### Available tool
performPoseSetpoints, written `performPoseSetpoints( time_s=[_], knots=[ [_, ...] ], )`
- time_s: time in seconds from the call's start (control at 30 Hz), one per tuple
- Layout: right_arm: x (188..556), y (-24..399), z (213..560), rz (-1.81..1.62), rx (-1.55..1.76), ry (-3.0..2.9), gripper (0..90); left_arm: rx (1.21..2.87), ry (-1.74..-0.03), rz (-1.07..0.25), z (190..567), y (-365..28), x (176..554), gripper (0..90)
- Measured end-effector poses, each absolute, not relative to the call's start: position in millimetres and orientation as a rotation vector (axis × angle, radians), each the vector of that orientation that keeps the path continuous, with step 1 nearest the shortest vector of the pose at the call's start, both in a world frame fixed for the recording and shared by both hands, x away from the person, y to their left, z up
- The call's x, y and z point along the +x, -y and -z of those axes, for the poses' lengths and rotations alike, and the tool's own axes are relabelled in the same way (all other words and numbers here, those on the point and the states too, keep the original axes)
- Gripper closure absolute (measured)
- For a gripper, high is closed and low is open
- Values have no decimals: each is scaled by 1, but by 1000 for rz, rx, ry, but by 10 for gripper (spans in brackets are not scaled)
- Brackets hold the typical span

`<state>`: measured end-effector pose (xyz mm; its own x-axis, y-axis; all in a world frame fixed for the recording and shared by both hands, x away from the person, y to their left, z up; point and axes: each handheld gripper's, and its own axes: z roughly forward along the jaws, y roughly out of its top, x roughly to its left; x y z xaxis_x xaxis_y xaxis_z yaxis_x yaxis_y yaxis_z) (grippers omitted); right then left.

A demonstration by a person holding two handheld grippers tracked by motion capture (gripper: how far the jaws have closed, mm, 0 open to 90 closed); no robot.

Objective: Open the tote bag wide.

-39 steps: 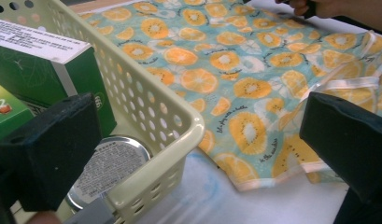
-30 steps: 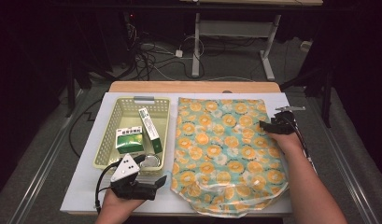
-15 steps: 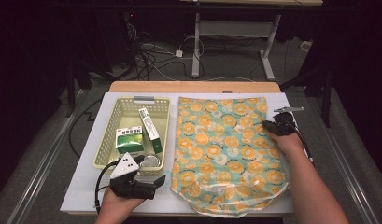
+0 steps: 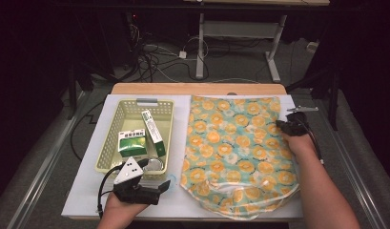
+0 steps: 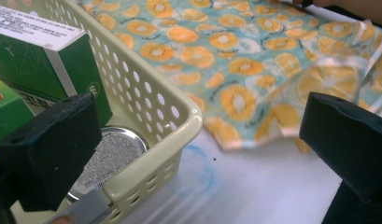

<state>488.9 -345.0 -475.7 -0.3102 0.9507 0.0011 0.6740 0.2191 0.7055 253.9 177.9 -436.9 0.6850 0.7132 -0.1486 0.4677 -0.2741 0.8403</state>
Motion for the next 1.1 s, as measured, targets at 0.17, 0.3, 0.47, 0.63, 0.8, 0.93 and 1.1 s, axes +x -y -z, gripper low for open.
performPoseSetpoints(
  time_s=[0.17,0.3,0.47,0.63,0.8,0.93,1.1],
  knots=[
    [494,374,467,-825,1561,-1947,900,1934,-897,-352,436,-178,252,0],
    [491,399,462,-801,1600,-1866,900,1926,-897,-354,435,-180,253,0],
    [479,424,464,-768,1645,-1817,900,1928,-893,-354,436,-180,253,0],
    [448,444,471,-777,1669,-1790,900,1936,-879,-351,436,-175,253,0],
    [424,442,473,-780,1602,-1821,900,1938,-870,-355,435,-174,252,0],
    [403,432,476,-791,1560,-1868,900,1939,-860,-354,436,-173,252,0],
    [377,425,473,-856,1544,-1869,669,1937,-846,-349,435,-171,250,0]
  ],
)
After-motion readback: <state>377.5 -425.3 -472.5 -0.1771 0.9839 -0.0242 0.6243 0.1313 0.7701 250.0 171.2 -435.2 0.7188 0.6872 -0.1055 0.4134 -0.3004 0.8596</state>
